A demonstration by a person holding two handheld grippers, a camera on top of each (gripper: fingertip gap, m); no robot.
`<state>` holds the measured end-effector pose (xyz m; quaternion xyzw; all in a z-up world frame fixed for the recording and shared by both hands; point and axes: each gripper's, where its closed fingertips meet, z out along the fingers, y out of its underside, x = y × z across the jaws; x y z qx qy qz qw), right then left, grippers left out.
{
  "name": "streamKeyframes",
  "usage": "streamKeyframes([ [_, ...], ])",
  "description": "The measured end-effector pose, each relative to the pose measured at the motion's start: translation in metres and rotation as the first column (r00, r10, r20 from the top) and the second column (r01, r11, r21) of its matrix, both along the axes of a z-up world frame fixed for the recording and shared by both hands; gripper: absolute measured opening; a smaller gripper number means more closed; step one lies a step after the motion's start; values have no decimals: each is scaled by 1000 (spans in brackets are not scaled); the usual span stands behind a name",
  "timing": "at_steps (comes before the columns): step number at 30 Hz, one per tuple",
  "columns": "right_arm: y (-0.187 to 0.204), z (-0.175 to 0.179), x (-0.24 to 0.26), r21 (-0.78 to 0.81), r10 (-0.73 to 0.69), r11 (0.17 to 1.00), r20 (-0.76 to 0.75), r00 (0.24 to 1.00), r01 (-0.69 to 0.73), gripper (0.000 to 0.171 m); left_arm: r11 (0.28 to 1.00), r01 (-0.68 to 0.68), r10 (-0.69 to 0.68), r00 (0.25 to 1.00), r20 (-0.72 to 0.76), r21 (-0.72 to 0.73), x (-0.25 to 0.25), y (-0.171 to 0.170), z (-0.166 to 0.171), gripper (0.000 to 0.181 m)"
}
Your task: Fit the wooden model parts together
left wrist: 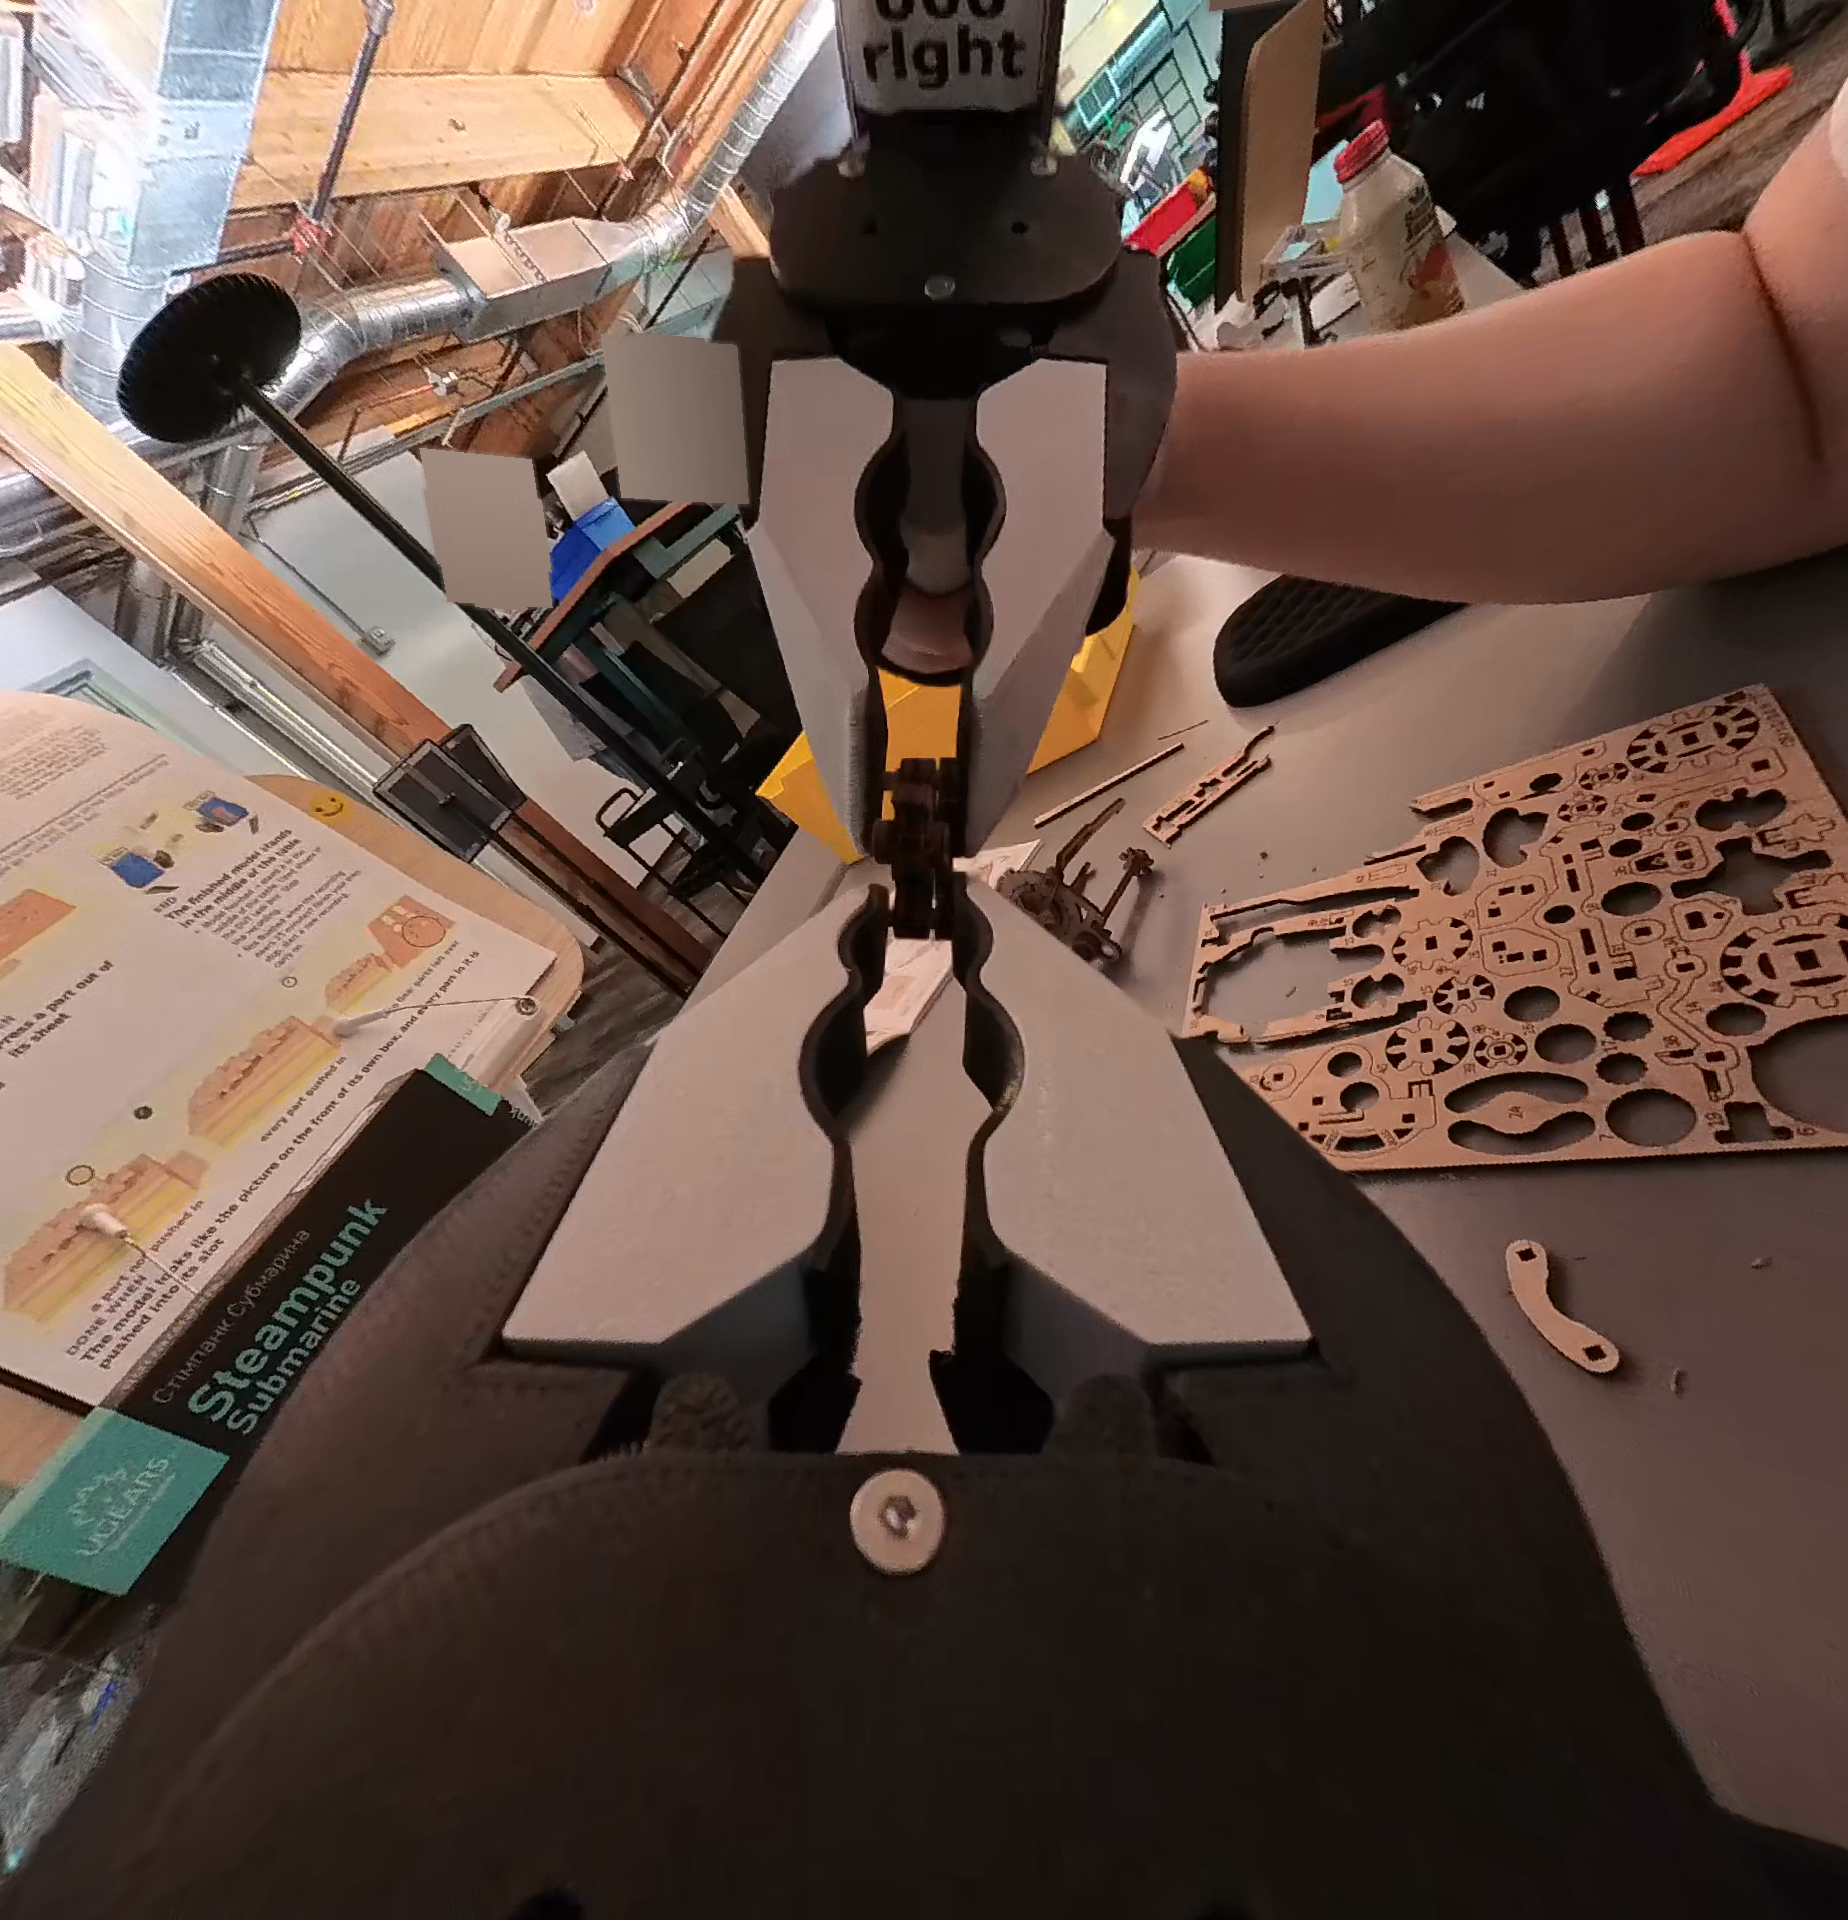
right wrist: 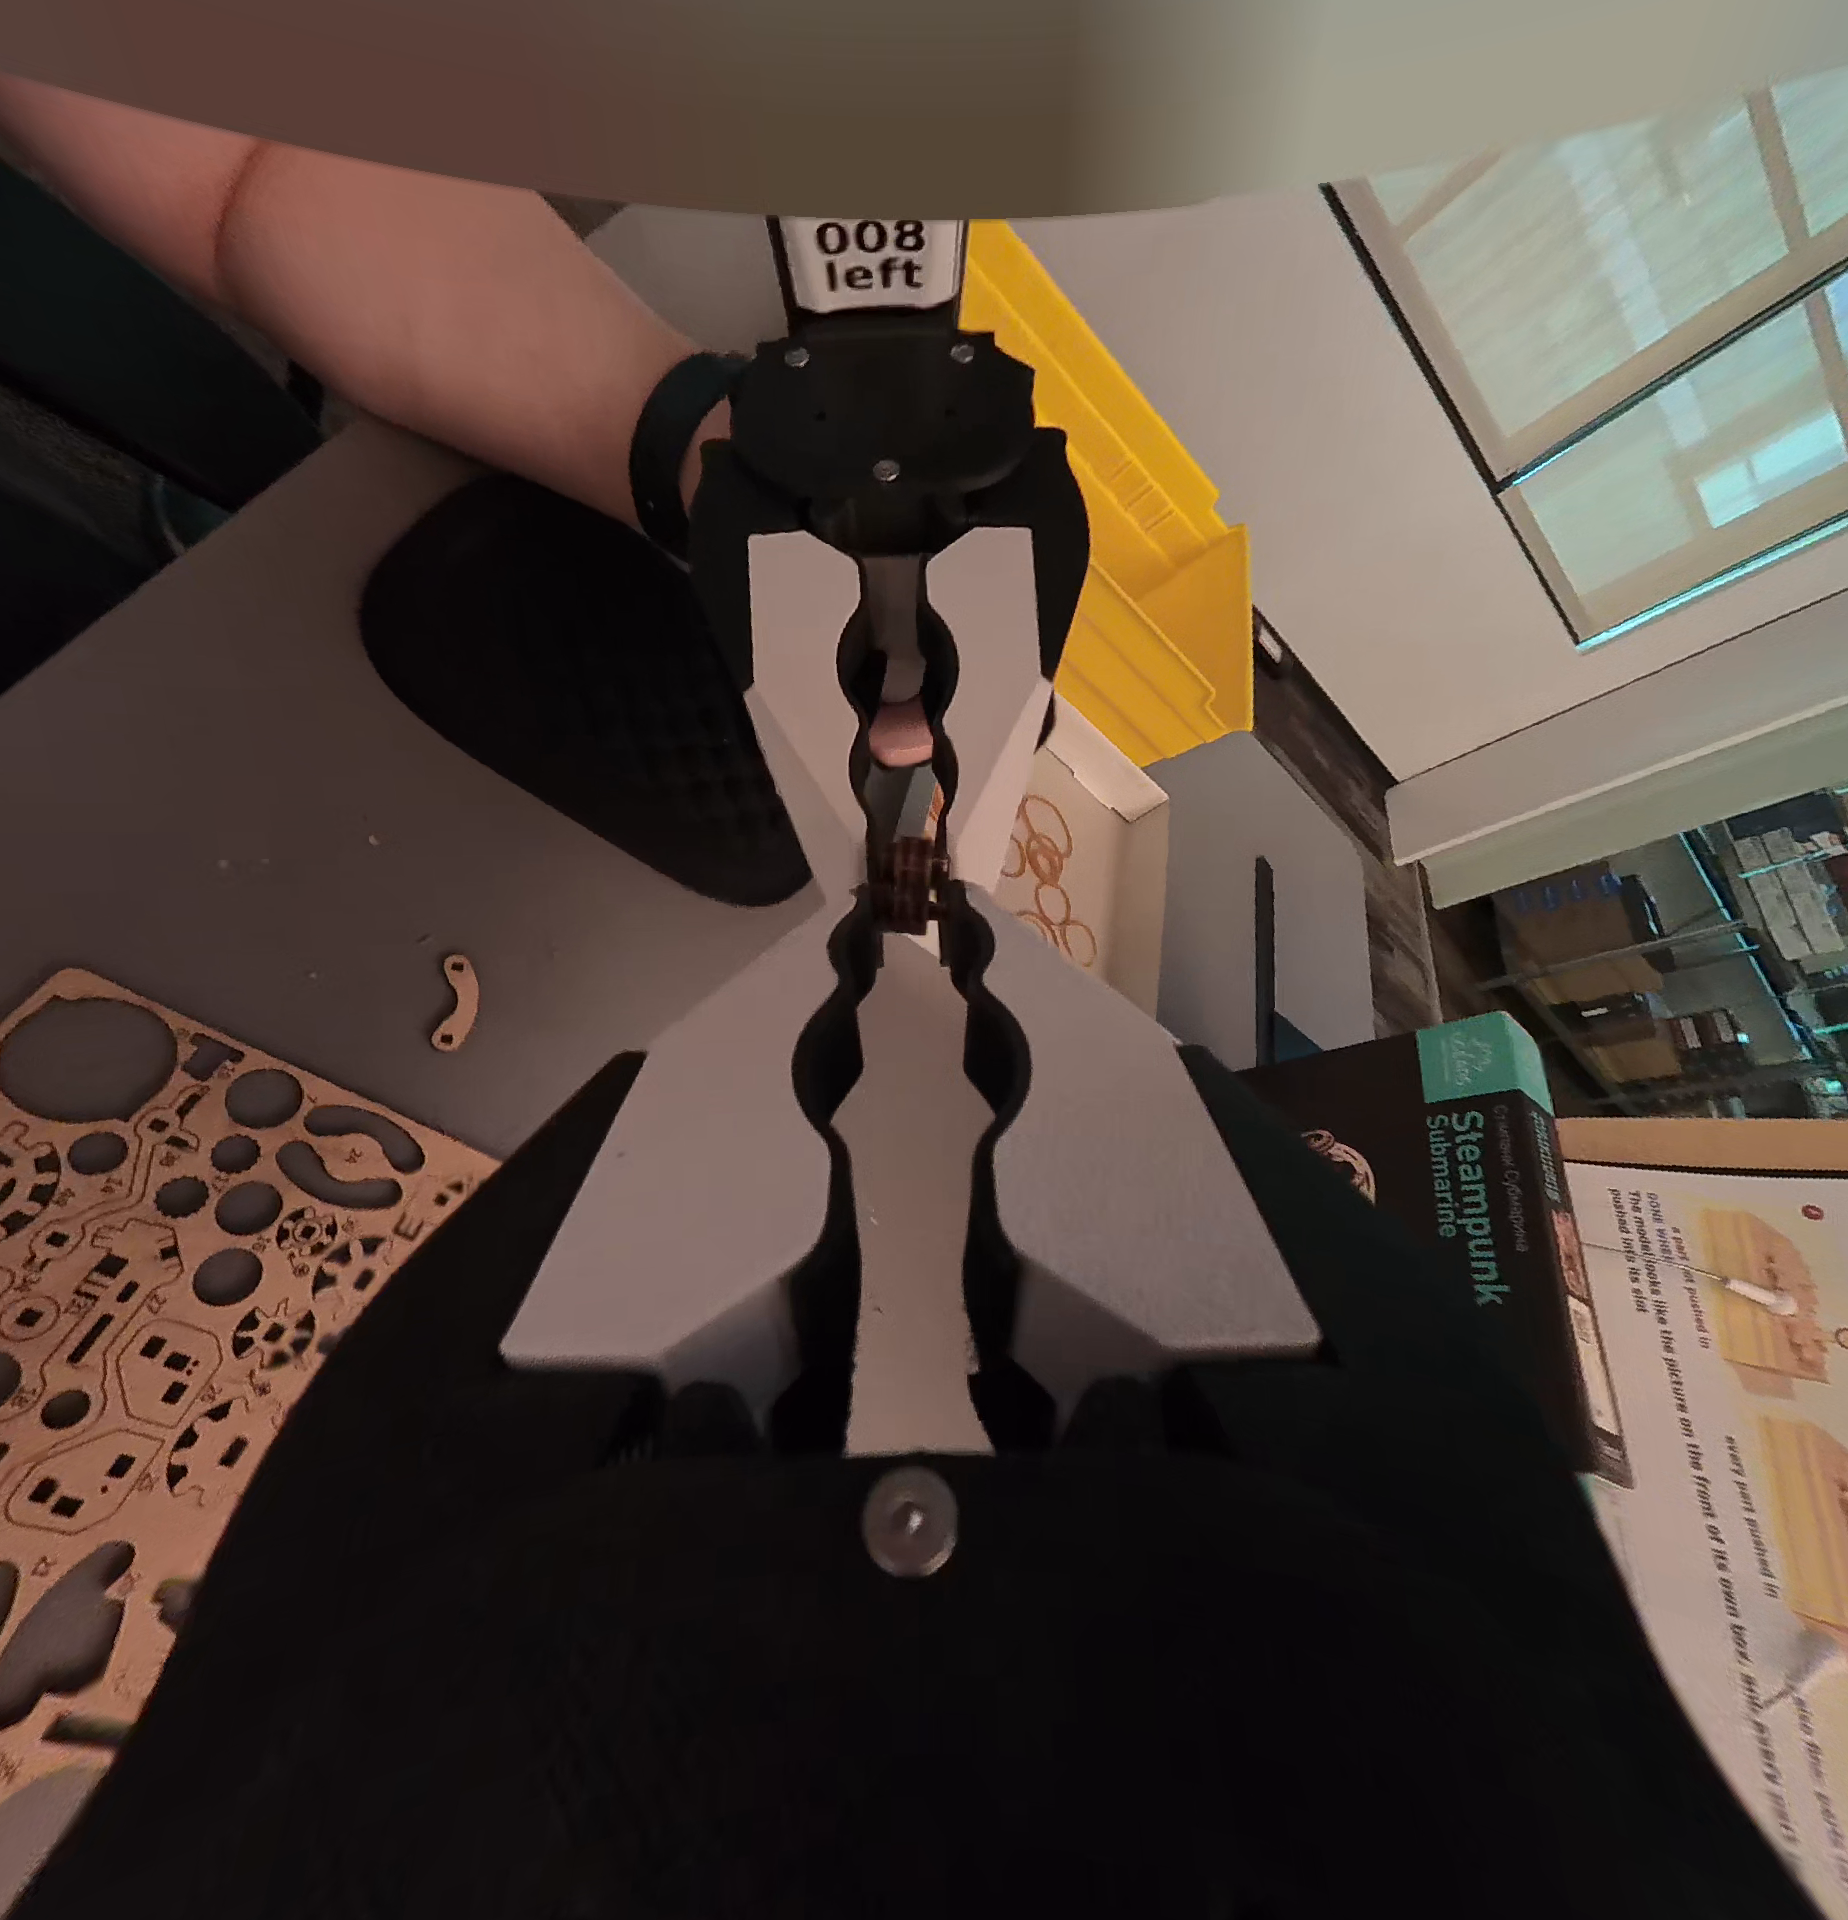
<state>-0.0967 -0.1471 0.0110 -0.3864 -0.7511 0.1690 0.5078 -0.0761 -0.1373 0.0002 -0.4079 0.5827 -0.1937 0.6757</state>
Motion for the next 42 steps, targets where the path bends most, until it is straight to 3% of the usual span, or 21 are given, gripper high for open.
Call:
streamKeyframes([
  [15,0,-4,-3,13,-44,999,55,998,43,11,999,-27,28,999,-34,26,1,2,-5,10],
  [20,-5,5,-6,-37,4,999,-19,1000,-5,12,999,15,-15,1000,18,-29,0,-1,1,10],
  [24,-7,26,-6,-54,40,997,-164,986,-50,22,982,124,-99,981,169,-145,0,-11,19,10],
  [27,-10,47,-5,-133,61,985,-305,950,-106,24,955,216,-145,939,312,-204,-4,-16,35,10],
  [30,-15,60,-9,-203,82,962,-420,904,-182,22,947,225,-134,925,356,-228,-5,-14,39,10],
  [36,-16,56,-23,-291,51,934,-462,885,-206,23,951,230,-132,907,400,-206,-6,-16,45,10],
  [42,-20,55,-32,-284,47,934,-501,864,-216,12,948,253,-154,895,418,-193,-6,-22,48,10],
])
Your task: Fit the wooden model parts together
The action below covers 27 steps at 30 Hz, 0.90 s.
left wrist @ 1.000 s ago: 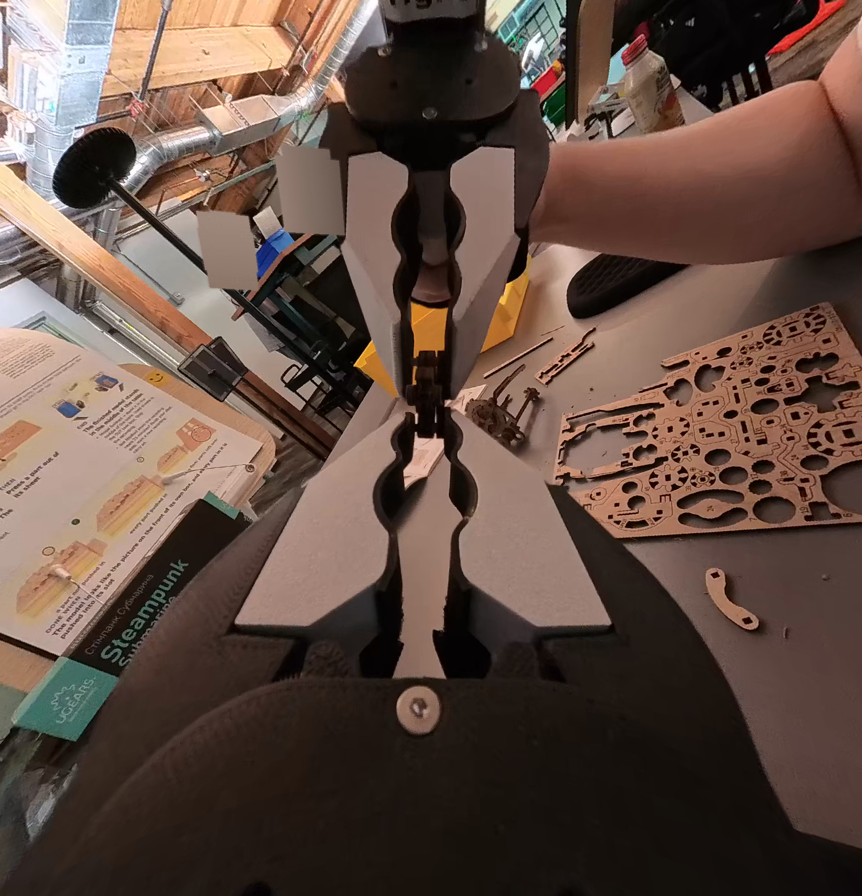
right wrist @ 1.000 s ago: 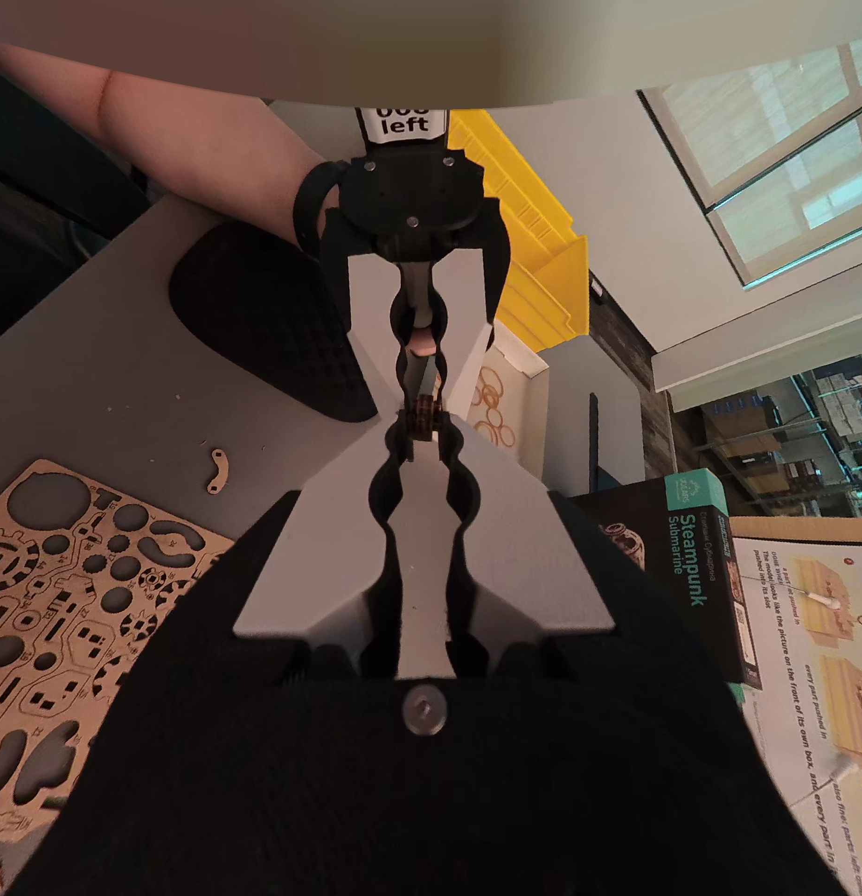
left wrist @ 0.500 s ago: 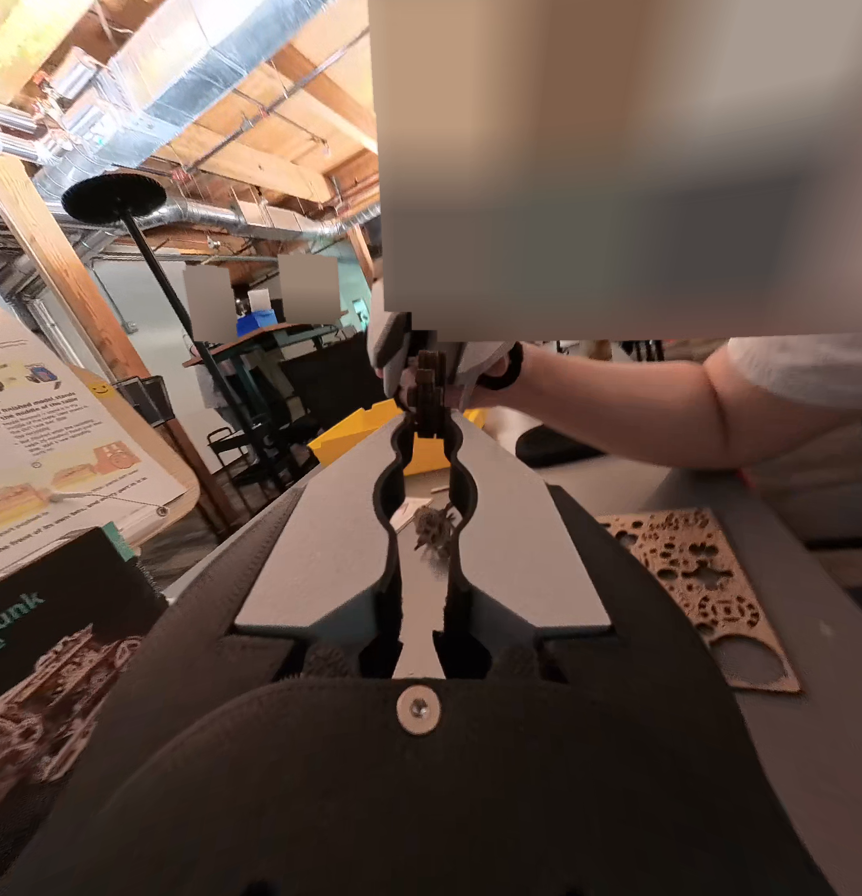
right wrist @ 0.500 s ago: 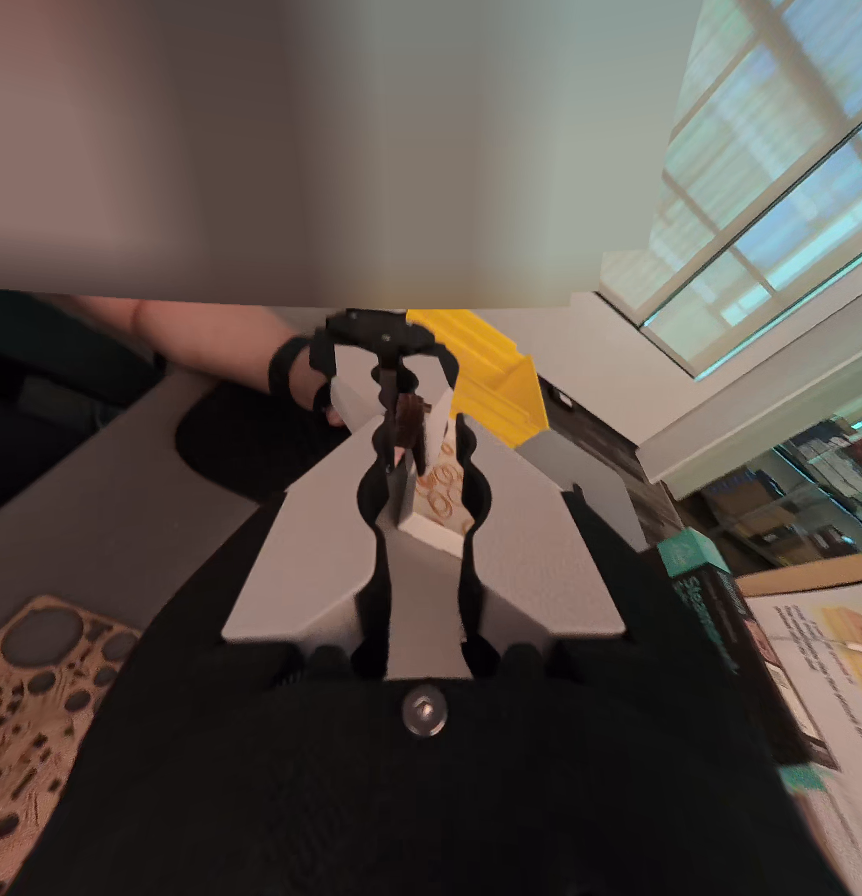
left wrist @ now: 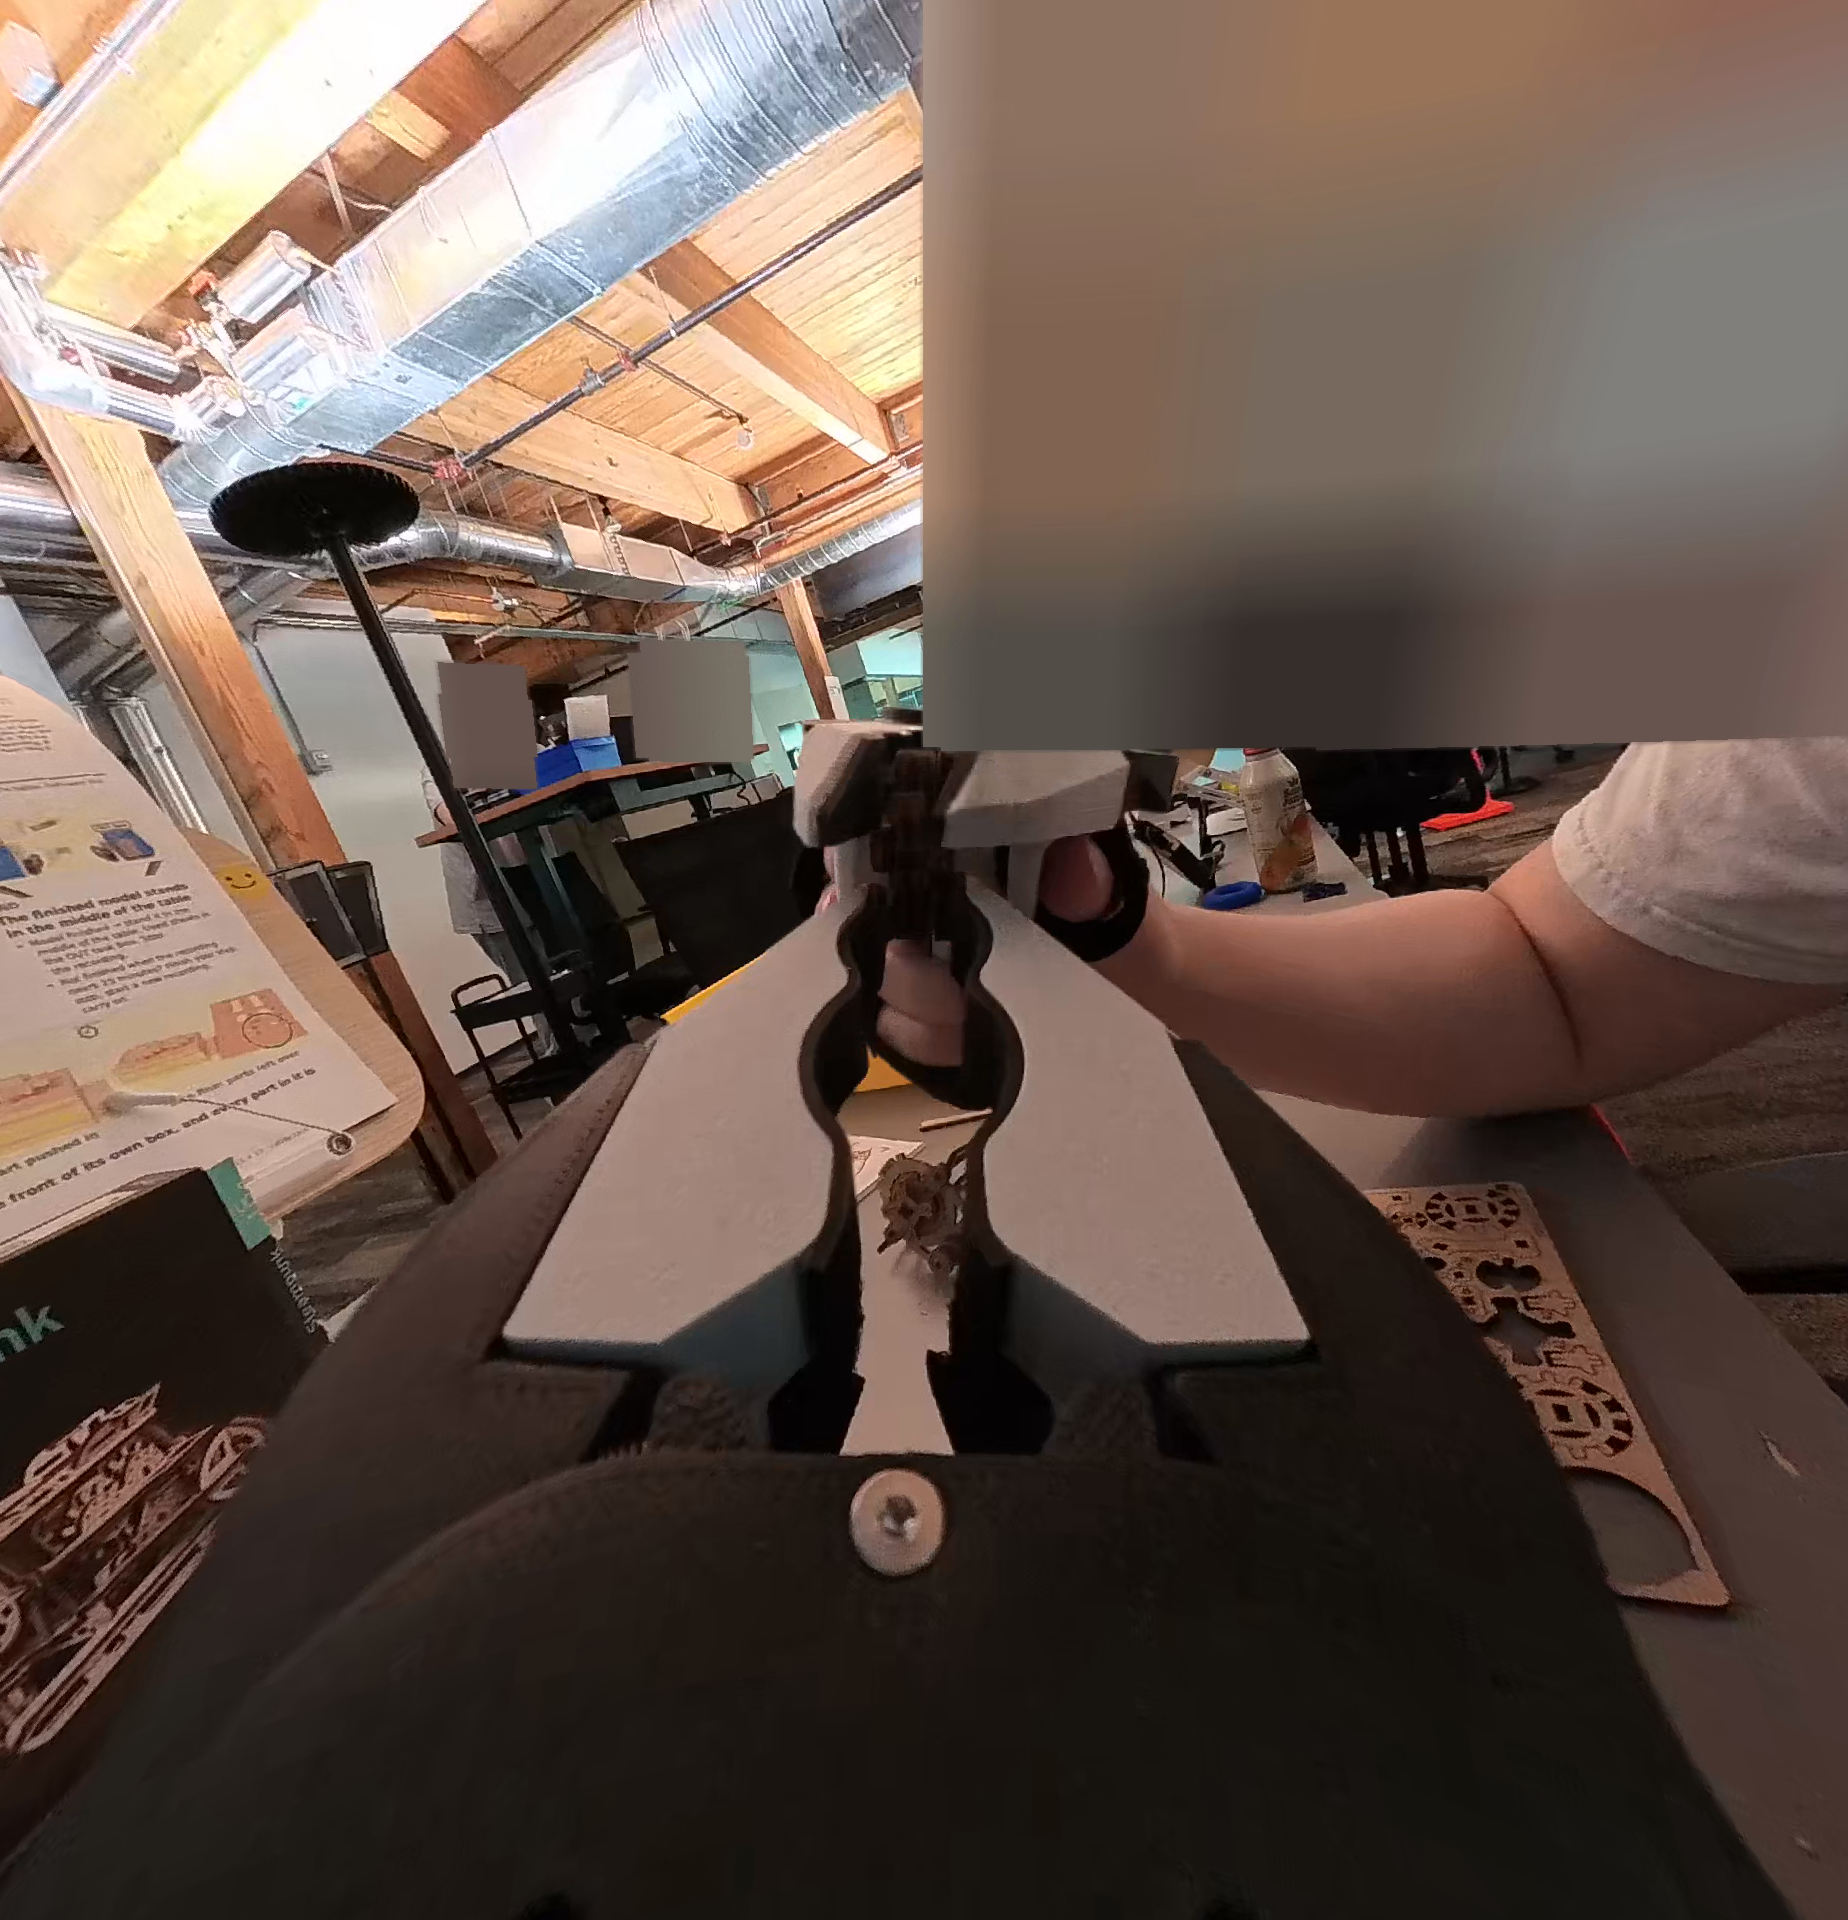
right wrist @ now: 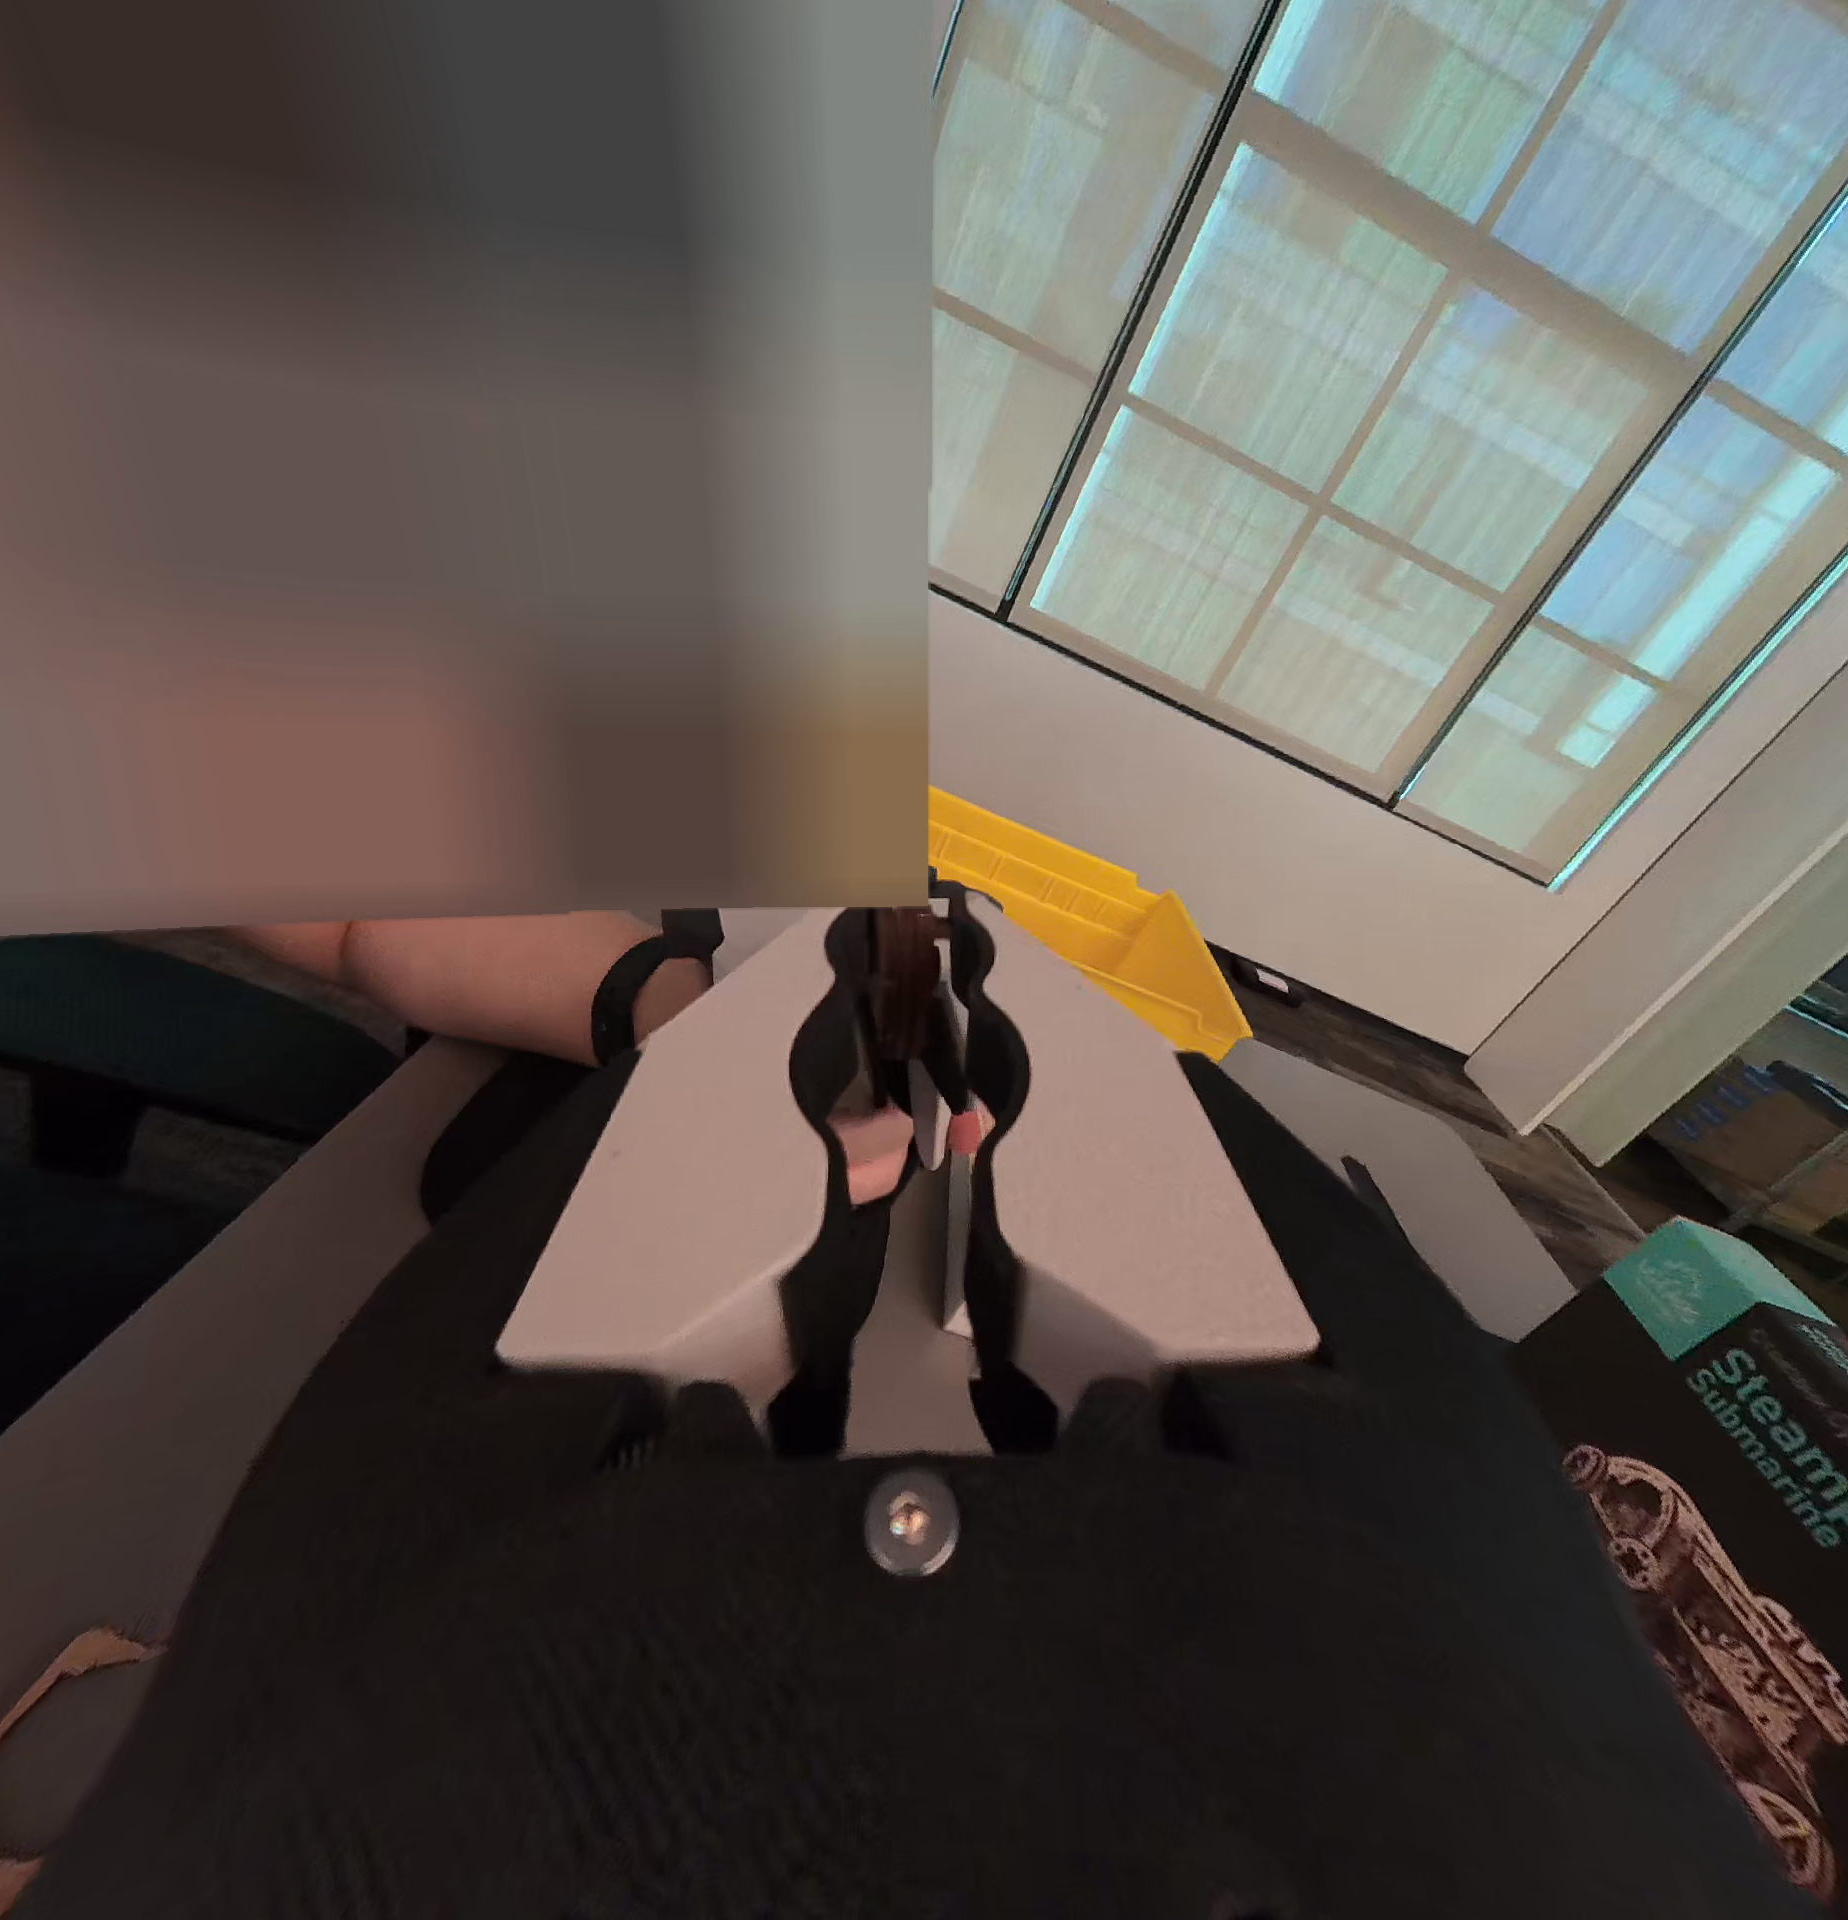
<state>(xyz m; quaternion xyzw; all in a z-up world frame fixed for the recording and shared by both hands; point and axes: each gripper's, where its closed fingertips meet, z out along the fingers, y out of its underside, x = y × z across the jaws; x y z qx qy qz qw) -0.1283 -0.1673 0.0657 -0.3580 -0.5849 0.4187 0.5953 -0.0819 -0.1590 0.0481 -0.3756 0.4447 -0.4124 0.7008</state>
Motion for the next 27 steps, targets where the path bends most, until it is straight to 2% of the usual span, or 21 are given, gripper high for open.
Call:
streamKeyframes([
  [7,-3,2,-2,-42,17,999,-25,1000,-18,12,1000,15,-15,1000,9,6,-1,-3,2,10],
  [16,-7,2,-3,30,-17,999,-43,999,19,10,999,15,-15,1000,22,31,0,-6,3,11],
  [27,-17,-6,-3,87,49,995,10,999,-50,12,997,55,-54,998,-28,47,7,-14,-4,10],
])
